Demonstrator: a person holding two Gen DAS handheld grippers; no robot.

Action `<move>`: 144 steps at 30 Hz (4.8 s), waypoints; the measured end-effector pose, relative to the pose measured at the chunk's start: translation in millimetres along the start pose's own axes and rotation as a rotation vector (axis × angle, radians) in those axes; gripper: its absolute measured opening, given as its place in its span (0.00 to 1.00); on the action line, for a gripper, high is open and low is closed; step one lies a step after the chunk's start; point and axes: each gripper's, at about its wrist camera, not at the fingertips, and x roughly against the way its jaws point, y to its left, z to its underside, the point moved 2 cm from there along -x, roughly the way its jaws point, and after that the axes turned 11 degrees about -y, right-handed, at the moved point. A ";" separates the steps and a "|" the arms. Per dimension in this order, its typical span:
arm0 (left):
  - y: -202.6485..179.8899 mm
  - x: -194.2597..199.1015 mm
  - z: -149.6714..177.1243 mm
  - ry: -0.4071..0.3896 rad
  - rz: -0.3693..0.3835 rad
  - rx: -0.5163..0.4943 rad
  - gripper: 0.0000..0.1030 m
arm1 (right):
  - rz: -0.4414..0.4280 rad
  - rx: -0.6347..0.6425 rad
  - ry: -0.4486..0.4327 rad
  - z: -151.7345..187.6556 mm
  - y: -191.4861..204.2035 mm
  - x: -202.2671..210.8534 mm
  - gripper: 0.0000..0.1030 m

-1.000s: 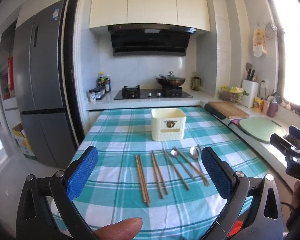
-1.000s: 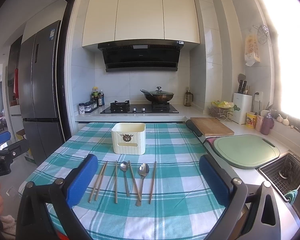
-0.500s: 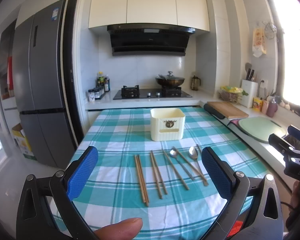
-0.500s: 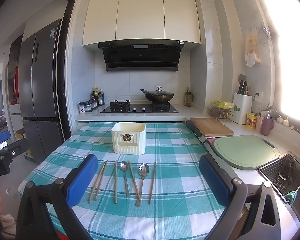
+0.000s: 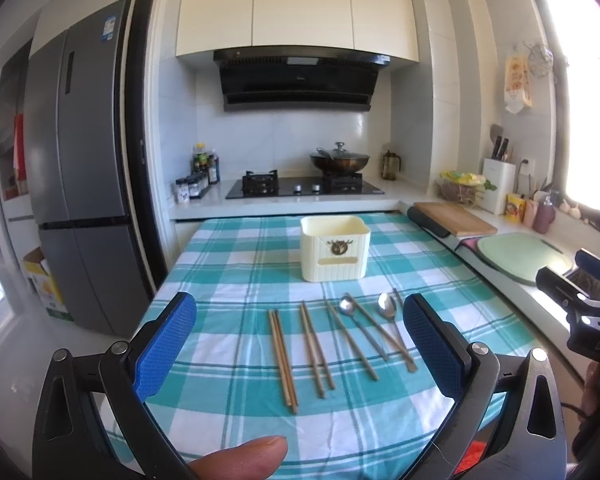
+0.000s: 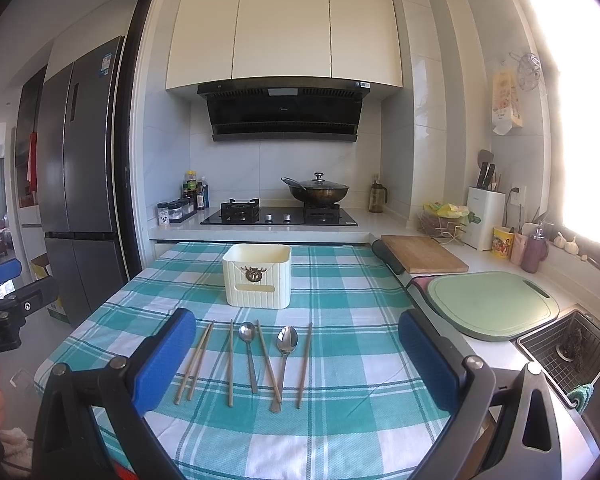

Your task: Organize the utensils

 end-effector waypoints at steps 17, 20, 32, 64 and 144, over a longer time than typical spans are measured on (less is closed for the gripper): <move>6.6 -5.4 1.9 0.003 -0.022 0.008 1.00 | 0.004 0.002 0.008 0.2 1.2 -2.7 1.00; 8.1 -4.8 3.1 -0.001 -0.034 0.009 1.00 | 0.004 0.001 0.009 0.5 1.2 -2.7 1.00; 13.4 -6.9 3.0 0.001 -0.058 0.016 1.00 | 0.004 0.001 0.011 1.0 1.6 -3.5 1.00; 58.7 -210.1 126.5 0.480 -0.053 0.024 1.00 | 0.248 0.079 0.153 43.3 -69.7 -101.3 1.00; 120.0 -333.4 82.6 0.617 0.139 0.170 0.04 | -0.207 -0.044 0.678 117.4 -40.0 -359.7 0.06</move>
